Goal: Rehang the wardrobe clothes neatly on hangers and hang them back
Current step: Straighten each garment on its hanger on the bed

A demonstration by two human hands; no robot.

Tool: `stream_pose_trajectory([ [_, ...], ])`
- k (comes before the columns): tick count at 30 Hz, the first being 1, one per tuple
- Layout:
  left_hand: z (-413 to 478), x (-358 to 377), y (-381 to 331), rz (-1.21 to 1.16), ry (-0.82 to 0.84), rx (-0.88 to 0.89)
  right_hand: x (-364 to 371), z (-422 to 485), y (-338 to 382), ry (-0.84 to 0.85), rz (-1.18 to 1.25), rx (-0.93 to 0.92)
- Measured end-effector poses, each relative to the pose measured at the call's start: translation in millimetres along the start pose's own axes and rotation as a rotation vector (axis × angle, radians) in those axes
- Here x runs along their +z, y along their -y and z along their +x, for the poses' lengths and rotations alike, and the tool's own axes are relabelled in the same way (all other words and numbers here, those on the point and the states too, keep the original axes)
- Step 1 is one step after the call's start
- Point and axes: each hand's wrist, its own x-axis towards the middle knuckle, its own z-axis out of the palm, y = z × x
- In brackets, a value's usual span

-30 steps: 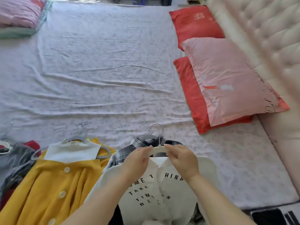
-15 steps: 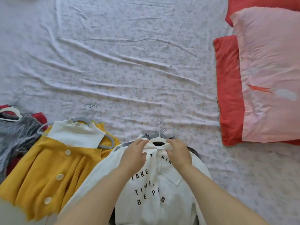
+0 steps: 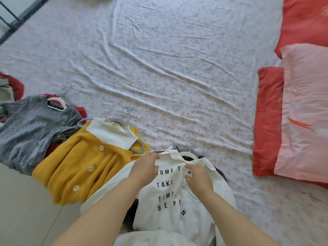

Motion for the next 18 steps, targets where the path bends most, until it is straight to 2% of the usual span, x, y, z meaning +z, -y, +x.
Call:
stream_pose_trajectory([
  [9, -98, -51, 90, 0.015, -0.175, -0.151, 14, -29, 98, 0.043, -0.302, -0.260],
  [18, -207, -88, 244, -0.108, -0.343, -0.382, 97, -63, 262, 0.048, -0.576, -0.539],
])
